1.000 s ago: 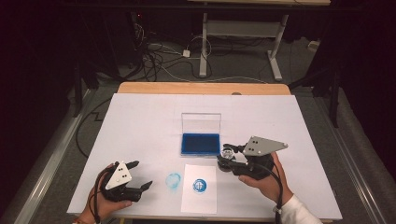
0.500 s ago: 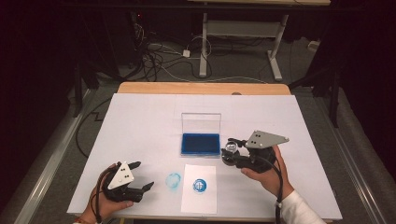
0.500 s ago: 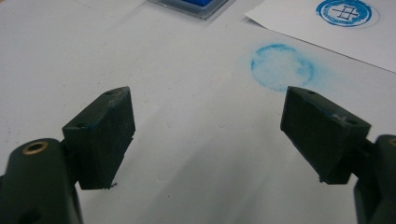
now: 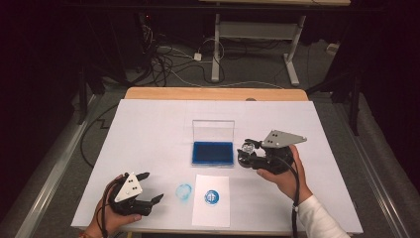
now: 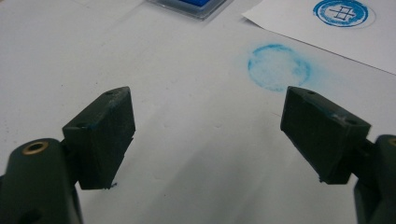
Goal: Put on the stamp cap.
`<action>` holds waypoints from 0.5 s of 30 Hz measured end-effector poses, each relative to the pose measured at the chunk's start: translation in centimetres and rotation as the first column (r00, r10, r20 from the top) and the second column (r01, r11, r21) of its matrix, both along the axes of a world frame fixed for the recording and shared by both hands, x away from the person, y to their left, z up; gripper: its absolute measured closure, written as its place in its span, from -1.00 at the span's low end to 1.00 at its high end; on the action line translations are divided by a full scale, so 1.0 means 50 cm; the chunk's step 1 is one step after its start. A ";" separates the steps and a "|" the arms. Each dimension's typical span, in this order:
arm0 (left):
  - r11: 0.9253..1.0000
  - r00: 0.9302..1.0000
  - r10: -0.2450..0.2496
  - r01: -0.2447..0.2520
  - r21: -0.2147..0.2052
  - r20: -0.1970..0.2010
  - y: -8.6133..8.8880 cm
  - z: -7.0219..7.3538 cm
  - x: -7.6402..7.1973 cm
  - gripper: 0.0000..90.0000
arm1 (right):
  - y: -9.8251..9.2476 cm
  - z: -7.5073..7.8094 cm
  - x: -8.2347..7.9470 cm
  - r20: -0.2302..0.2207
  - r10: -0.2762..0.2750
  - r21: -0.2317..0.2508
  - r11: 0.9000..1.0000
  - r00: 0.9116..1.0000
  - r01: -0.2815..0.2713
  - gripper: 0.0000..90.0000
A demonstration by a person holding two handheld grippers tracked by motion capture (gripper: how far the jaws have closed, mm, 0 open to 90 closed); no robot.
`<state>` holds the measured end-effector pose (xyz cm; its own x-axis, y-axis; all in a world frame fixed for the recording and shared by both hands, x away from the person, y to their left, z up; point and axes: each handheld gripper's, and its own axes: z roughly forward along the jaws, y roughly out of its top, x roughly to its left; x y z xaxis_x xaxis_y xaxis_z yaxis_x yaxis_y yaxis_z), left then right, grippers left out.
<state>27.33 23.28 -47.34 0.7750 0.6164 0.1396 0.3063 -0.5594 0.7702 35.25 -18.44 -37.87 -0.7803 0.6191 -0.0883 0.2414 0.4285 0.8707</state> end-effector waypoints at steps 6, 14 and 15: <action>1.000 1.000 0.003 -0.003 0.007 -0.001 -0.003 0.000 0.000 -0.62 | 0.000 0.003 0.016 -0.004 -0.016 -0.011 1.000 1.000 0.016 0.26; 1.000 1.000 -0.003 0.003 0.011 -0.006 -0.007 -0.001 0.002 -0.62 | 0.005 -0.005 0.034 -0.017 -0.030 -0.029 0.999 0.999 0.030 0.26; 1.000 1.000 -0.002 0.002 0.012 -0.007 -0.007 -0.002 0.002 -0.62 | 0.005 -0.006 0.036 -0.019 -0.032 -0.029 0.999 0.999 0.032 0.25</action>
